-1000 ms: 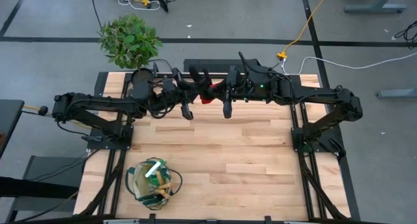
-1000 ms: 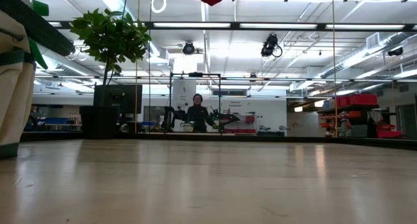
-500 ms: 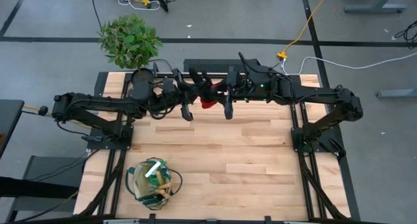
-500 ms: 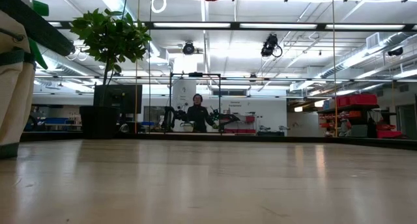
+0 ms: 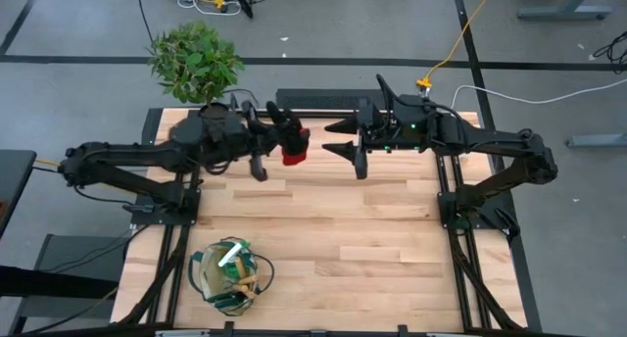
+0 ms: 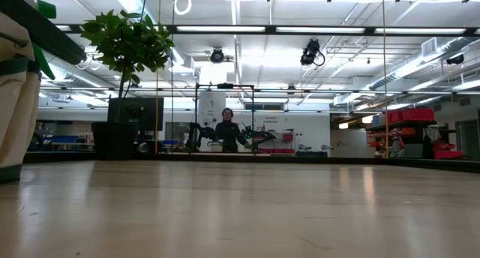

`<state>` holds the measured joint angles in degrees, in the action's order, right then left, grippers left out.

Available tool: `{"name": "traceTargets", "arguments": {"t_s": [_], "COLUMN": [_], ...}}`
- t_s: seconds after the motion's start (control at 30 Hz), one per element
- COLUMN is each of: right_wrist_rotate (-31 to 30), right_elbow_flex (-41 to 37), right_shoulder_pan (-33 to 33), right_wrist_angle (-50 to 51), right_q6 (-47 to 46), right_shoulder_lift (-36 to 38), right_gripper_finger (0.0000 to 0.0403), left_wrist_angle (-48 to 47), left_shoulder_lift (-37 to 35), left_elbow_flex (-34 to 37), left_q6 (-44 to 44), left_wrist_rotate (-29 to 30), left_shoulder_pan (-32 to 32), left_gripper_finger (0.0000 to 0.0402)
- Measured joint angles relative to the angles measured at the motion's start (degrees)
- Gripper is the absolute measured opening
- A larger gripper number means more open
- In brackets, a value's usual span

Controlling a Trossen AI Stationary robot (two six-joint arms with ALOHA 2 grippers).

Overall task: Pick & Place Garden tools in Gardening bag
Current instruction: Put the gloves into the gardening bag

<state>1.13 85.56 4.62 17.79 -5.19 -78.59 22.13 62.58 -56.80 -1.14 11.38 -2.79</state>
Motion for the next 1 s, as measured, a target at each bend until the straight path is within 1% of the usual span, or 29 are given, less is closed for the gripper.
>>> {"name": "traceTargets", "arguments": {"t_s": [0.07, 0.17, 0.27, 0.33, 0.4, 0.57, 0.7, 0.77, 0.9, 1.0], "right_wrist_rotate": [0.5, 3.6, 6.5, 7.3, 6.3, 0.1, -4.4, -5.5, -6.2, -6.3], "right_elbow_flex": [0.0, 0.0, 0.0, 0.0, 0.0, 0.0, 0.0, 0.0, 0.0, 0.0], "right_shoulder_pan": [0.0, 0.0, -0.1, -0.7, -1.5, -4.8, -7.7, -9.1, -11.3, -12.6], "right_wrist_angle": [1.6, 3.0, 4.0, 4.2, 4.2, 4.3, 5.1, 5.7, 6.9, 6.8], "right_q6": [-0.5, -0.9, -2.1, -2.3, -1.8, 0.0, 1.0, 1.0, 0.2, -0.3], "right_shoulder_lift": [0.3, 0.5, 0.5, 0.5, 0.5, 0.8, 1.5, 2.0, 3.6, 4.4], "right_gripper_finger": [0.0223, 0.0217, 0.0209, 0.0203, 0.0195, 0.0163, 0.0127, 0.0107, 0.0068, 0.0041], "left_wrist_angle": [-2.6, -6.5, -9.6, -11.8, -14.8, -21.2, -24.8, -25.7, -26.0, -28.2], "left_shoulder_lift": [-1.8, -4.3, -6.5, -7.5, -8.5, -10.2, -11.6, -12.2, -13.6, -14.0], "left_elbow_flex": [0.0, 0.0, 0.0, 0.0, 0.0, 0.0, 0.0, 0.0, 0.0, 0.0], "left_q6": [1.8, 3.8, 5.0, 5.1, 5.4, 5.2, 5.3, 5.5, 6.2, 6.2], "left_wrist_rotate": [-3.4, -9.1, -11.6, -11.6, -9.8, -1.2, 1.9, 1.6, -2.5, -5.3], "left_shoulder_pan": [0.0, 0.8, 2.7, 4.4, 6.5, 12.8, 17.0, 18.7, 21.6, 23.9], "left_gripper_finger": [0.0018, 0.0018, 0.0016, 0.0016, 0.0016, 0.0016, 0.0016, 0.0016, 0.0016, 0.0016]}}
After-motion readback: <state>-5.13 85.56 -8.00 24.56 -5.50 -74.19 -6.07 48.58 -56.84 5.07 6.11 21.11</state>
